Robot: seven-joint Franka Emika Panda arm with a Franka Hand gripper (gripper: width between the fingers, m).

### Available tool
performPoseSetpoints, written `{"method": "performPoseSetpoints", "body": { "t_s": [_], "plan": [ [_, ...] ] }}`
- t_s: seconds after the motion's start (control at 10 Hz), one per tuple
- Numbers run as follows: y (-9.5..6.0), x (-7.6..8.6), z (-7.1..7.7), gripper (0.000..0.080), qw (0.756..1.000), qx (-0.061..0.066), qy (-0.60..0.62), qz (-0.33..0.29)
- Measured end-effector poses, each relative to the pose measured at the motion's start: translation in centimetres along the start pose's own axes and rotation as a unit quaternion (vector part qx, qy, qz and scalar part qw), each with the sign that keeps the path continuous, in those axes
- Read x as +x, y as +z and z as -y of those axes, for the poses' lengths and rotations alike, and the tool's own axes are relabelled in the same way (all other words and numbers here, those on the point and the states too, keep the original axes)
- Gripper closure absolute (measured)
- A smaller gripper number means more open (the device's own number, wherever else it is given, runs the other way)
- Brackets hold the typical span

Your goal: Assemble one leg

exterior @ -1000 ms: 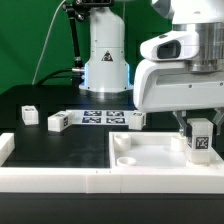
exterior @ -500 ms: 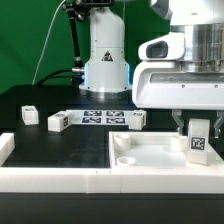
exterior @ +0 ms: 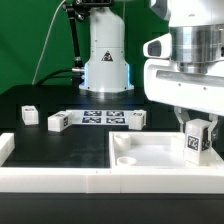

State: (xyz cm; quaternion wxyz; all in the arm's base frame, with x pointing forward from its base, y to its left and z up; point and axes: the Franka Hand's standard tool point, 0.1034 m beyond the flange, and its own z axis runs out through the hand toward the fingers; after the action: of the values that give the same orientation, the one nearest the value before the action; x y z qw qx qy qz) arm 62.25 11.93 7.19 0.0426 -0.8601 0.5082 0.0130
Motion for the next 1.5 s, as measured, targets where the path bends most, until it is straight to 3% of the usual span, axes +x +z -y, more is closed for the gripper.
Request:
{"method": "performPoseSetpoints", "body": {
  "t_s": [0.6, 0.8, 1.0, 1.2, 1.5],
  "plan": [
    [0.05, -0.30, 0.19, 0.0506, 0.963, 0.005, 0.270, 0.011],
    [0.06, -0.32, 0.18, 0.0497, 0.972, 0.005, 0.235, 0.011],
    [-0.04, -0.52, 0.09, 0.0189, 0.990, -0.006, 0.140, 0.014],
    [0.09, -0.58, 0.12, 0.0162, 0.999, -0.007, 0.035, 0.011],
    [0.20, -0.43, 0.01, 0.0151, 0.990, -0.009, -0.137, 0.007]
  ]
}}
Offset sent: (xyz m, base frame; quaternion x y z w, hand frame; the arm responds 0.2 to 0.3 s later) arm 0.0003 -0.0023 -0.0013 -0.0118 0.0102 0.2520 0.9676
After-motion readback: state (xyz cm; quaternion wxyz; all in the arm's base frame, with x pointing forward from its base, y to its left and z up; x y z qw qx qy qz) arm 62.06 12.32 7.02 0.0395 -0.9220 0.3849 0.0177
